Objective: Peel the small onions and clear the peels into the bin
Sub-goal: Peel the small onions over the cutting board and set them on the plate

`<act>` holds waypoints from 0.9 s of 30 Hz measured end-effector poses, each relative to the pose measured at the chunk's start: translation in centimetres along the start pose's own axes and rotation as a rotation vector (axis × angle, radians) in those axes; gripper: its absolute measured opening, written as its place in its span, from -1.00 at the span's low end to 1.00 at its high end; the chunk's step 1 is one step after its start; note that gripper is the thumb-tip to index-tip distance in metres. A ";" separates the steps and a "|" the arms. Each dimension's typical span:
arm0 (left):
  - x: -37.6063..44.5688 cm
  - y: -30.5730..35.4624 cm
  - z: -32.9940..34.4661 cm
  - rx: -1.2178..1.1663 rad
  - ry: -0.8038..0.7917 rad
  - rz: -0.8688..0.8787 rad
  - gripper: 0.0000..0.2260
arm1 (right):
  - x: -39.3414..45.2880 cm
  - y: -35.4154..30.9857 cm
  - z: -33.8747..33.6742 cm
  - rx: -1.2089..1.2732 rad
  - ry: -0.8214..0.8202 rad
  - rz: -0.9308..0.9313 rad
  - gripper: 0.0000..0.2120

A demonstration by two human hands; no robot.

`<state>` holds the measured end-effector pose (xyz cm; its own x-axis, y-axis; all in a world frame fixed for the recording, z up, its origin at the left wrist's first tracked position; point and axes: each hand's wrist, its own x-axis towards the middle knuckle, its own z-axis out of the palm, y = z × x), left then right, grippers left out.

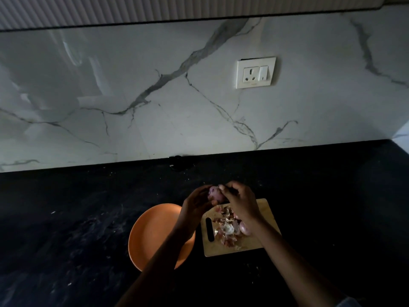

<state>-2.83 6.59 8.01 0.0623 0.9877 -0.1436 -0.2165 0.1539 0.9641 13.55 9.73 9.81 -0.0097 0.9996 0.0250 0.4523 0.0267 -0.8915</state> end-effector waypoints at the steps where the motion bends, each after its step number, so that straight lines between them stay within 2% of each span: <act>1: -0.1 0.0 0.0 -0.005 -0.003 -0.006 -0.54 | 0.0 0.0 0.0 -0.016 -0.003 -0.002 -0.78; 7: 0.0 0.2 -0.4 -0.009 -0.044 -0.033 -0.53 | 0.3 0.1 -0.5 -0.021 -0.034 -0.020 -0.79; 10: 0.3 0.6 -0.8 -0.017 -0.051 -0.031 -0.53 | 0.0 -0.3 -1.3 0.102 -0.173 -0.067 -0.81; 14: 0.6 1.1 -1.4 0.033 -0.087 -0.040 -0.52 | 0.3 -0.3 -2.6 0.016 -0.337 -0.144 -0.69; 20: 1.0 1.7 -1.2 0.042 -0.106 -0.059 -0.49 | 1.0 -0.2 -3.4 -0.017 -0.332 -0.253 -0.72; 27: 0.9 1.8 -1.2 0.054 -0.100 -0.065 -0.51 | 0.9 -0.3 -3.3 -0.038 -0.315 -0.225 -0.73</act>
<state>-4.35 7.81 9.31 0.1715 0.9675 -0.1860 -0.1567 0.2132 0.9644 16.34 10.66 11.55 -0.3831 0.9208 0.0724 0.4405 0.2511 -0.8619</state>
